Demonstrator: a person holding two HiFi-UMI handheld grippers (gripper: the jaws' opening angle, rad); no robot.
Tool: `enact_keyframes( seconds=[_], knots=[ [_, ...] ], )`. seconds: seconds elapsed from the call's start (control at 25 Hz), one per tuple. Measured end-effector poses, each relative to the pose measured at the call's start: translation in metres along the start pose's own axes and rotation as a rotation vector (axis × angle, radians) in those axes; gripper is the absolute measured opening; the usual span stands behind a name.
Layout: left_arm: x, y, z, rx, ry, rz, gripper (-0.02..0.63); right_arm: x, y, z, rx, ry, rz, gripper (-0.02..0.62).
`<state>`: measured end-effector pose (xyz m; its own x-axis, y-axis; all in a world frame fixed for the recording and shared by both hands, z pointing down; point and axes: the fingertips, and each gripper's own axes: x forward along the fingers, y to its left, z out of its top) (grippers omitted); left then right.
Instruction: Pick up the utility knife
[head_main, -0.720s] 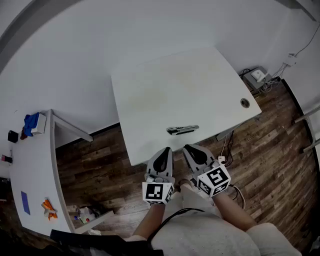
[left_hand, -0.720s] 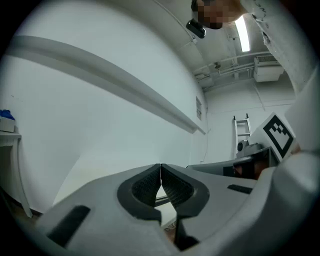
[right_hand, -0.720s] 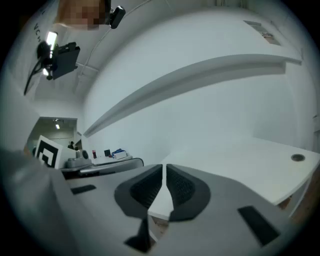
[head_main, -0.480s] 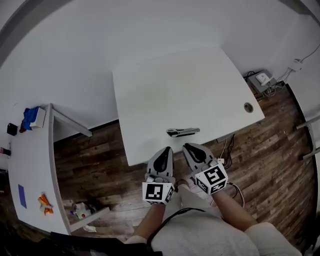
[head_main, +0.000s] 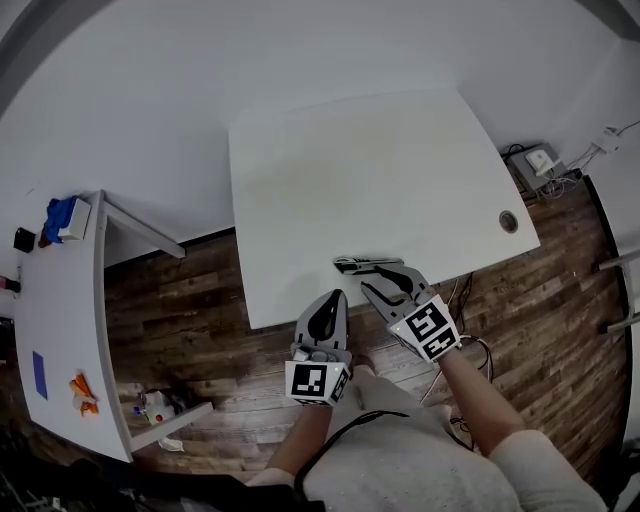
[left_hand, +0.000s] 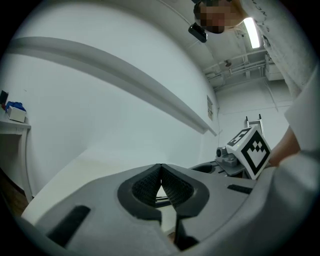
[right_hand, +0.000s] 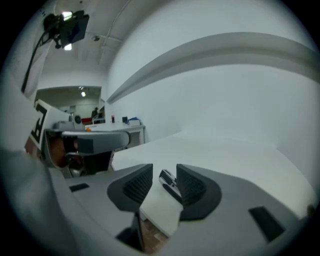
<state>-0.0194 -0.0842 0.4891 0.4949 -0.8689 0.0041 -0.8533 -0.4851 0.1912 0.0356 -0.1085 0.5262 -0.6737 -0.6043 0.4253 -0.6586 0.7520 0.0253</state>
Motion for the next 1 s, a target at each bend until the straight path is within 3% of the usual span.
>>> enact_keyframes(
  seconds=[0.16,0.44,0.64,1.0],
  knots=[
    [0.002,0.005,-0.004,-0.001,0.013,0.019,0.008,0.020,-0.006,-0.012,-0.188,0.152,0.114,0.163],
    [-0.004,0.009,-0.009,-0.012,0.025,0.047,0.008,0.045,-0.011,-0.044,-0.465,0.422,0.336,0.173],
    [-0.008,0.015,-0.011,-0.019,0.033,0.070,0.008,0.057,-0.014,-0.058,-0.498,0.544,0.442,0.172],
    [-0.009,0.022,-0.014,-0.018,0.036,0.082,0.008,0.065,-0.014,-0.066,-0.487,0.665,0.520,0.172]
  ],
)
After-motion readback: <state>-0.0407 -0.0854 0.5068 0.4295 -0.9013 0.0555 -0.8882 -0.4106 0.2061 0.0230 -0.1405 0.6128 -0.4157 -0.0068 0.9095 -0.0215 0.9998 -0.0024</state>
